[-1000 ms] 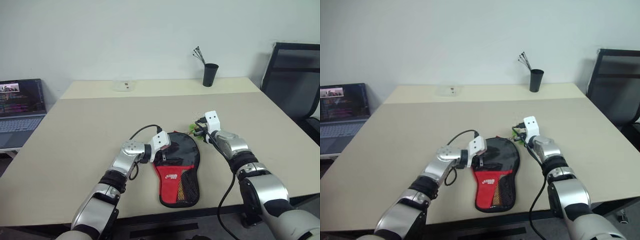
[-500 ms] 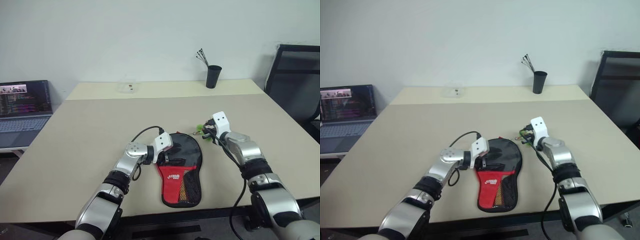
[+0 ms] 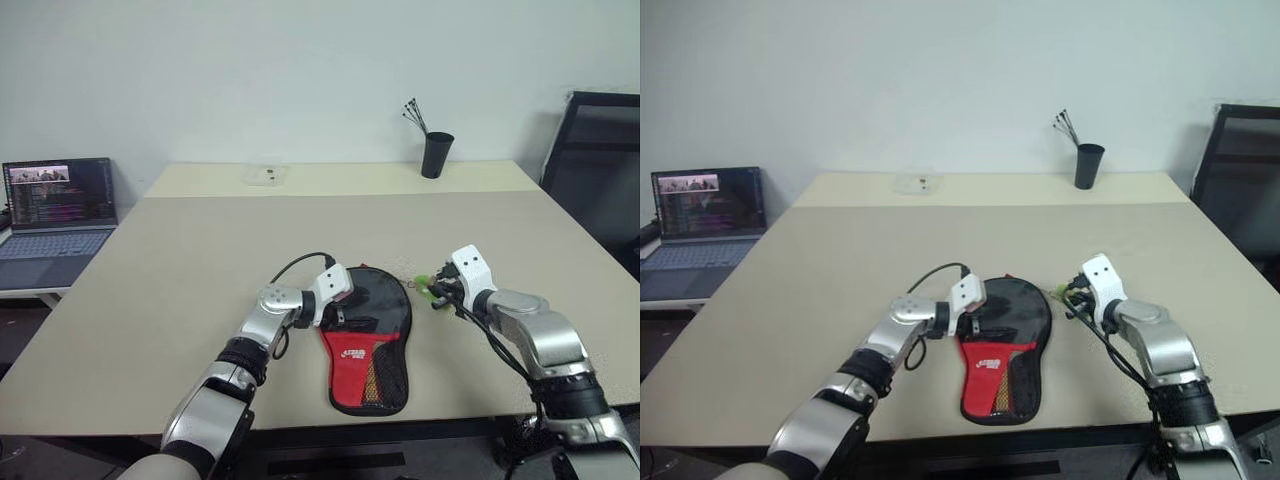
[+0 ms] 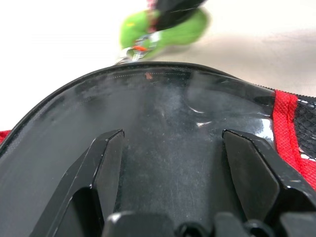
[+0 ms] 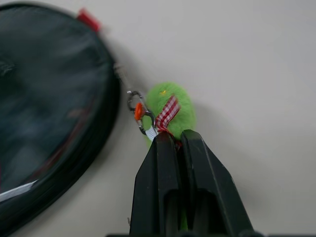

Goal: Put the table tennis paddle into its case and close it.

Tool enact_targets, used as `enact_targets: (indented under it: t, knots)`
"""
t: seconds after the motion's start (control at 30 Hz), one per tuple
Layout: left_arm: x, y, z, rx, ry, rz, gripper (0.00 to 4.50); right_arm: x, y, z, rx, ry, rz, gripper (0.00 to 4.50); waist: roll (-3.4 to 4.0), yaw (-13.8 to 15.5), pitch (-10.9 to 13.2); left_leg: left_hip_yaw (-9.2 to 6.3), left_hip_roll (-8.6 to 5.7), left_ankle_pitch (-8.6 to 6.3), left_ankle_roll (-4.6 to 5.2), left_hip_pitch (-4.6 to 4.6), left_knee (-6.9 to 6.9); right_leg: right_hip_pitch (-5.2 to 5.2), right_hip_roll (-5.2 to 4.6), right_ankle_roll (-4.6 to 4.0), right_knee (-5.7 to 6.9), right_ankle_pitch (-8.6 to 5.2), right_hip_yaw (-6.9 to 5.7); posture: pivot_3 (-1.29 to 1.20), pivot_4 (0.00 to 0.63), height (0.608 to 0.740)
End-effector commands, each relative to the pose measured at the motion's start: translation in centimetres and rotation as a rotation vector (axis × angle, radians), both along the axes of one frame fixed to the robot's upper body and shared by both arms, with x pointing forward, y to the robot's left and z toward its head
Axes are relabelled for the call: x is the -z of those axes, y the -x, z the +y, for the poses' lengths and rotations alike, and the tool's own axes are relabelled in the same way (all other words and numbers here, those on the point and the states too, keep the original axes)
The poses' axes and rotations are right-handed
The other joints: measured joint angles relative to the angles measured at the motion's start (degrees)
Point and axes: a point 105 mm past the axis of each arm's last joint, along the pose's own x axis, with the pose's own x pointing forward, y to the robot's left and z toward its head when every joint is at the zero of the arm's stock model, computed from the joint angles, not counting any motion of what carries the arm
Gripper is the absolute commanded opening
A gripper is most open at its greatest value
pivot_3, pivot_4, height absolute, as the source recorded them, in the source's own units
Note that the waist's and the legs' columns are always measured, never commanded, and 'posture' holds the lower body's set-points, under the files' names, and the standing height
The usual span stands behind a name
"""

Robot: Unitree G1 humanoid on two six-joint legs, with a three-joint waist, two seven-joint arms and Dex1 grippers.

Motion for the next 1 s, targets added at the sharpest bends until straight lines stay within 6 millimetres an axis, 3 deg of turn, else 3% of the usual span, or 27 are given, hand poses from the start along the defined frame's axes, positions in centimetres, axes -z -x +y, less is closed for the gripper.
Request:
enact_targets:
  t: [0.03, 0.43, 0.73, 1.0]
  knots:
    - [3.5, 1.3, 0.0, 0.029, -0.107, 0.091, 3.45, -1.8, 2.4, 0.5, -0.051, -0.013, -0.012, 0.02, -0.03, 0.0, 0.0, -0.01, 0.02, 0.0, 0.0, 0.01, -0.01, 0.01, 0.01, 0.0, -0.02, 0.0, 0.0, 0.0, 0.15, 0.74]
    - [3.8, 1.6, -1.1, 0.053, -0.108, 0.088, 3.45, 0.1, 10.3, 1.5, -0.259, 0.008, 0.242, 0.02, -0.01, 0.3, -0.1, -0.29, 0.05, -0.06, 0.07, 0.01, -0.09, 0.39, 0.02, 0.1, -0.67, 0.07, -0.34, 0.0, 0.15, 0.74]
    - [3.7, 1.5, -1.4, 0.05, -0.102, 0.083, 3.45, 0.8, 13.7, 1.8, -0.391, -0.005, 0.369, 0.02, -0.01, 0.6, -0.1, -0.75, -0.06, -0.18, 0.25, -0.02, -0.06, 0.67, -0.07, 0.18, -1.08, 0.11, -0.54, 0.0, 0.15, 0.74]
    - [3.7, 1.5, -1.6, 0.046, -0.099, 0.076, 3.45, 1.1, 18.4, 3.6, -0.599, -0.089, 0.503, 0.02, 0.11, 0.8, -0.3, -1.27, -0.04, -0.24, 0.28, -0.21, -0.09, 0.92, -0.07, 0.2, -1.56, 0.12, -1.28, 0.0, 0.15, 0.74]
